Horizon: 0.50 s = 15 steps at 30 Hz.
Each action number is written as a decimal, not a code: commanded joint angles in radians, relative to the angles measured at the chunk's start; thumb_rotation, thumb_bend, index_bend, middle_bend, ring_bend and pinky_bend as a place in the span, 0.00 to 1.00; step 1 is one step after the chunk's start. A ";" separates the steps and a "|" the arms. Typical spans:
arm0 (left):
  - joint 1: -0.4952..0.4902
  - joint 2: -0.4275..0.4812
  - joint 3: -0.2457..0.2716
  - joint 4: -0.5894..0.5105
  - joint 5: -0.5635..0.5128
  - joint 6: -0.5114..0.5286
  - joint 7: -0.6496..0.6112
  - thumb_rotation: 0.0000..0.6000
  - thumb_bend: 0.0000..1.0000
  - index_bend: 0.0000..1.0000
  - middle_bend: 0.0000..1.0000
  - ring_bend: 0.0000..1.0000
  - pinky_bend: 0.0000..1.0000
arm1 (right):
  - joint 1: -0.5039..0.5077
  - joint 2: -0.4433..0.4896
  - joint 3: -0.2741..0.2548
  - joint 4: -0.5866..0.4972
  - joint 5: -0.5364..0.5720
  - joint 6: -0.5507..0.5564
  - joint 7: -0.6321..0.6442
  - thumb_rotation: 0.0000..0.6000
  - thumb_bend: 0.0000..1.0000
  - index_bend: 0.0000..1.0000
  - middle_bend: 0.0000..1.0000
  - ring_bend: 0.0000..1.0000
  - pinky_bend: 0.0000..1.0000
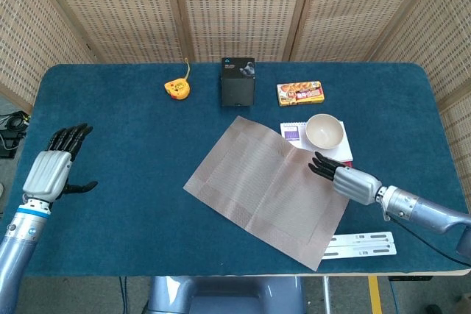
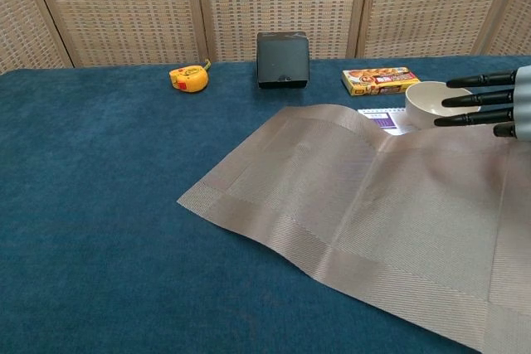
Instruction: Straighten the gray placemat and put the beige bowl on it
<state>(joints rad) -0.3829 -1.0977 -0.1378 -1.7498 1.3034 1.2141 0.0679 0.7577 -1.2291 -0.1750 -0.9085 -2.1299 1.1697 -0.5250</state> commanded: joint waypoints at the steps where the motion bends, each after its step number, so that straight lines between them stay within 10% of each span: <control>1: -0.002 -0.004 0.002 -0.001 -0.001 -0.003 0.007 1.00 0.00 0.00 0.00 0.00 0.00 | -0.005 -0.028 0.006 0.078 0.003 0.048 0.010 1.00 0.43 0.60 0.00 0.00 0.00; 6: -0.003 -0.011 0.006 0.000 0.001 -0.003 0.021 1.00 0.00 0.00 0.00 0.00 0.00 | -0.073 -0.044 0.050 0.109 0.107 0.091 0.036 1.00 0.00 0.02 0.00 0.00 0.00; 15: -0.023 -0.041 0.009 0.032 0.000 -0.023 0.055 1.00 0.00 0.00 0.00 0.00 0.00 | -0.265 0.009 0.134 -0.104 0.320 0.284 0.159 1.00 0.00 0.00 0.00 0.00 0.00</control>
<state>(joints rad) -0.4018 -1.1330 -0.1302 -1.7240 1.3000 1.1943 0.1177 0.5586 -1.2340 -0.0810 -0.9375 -1.8846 1.3886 -0.4293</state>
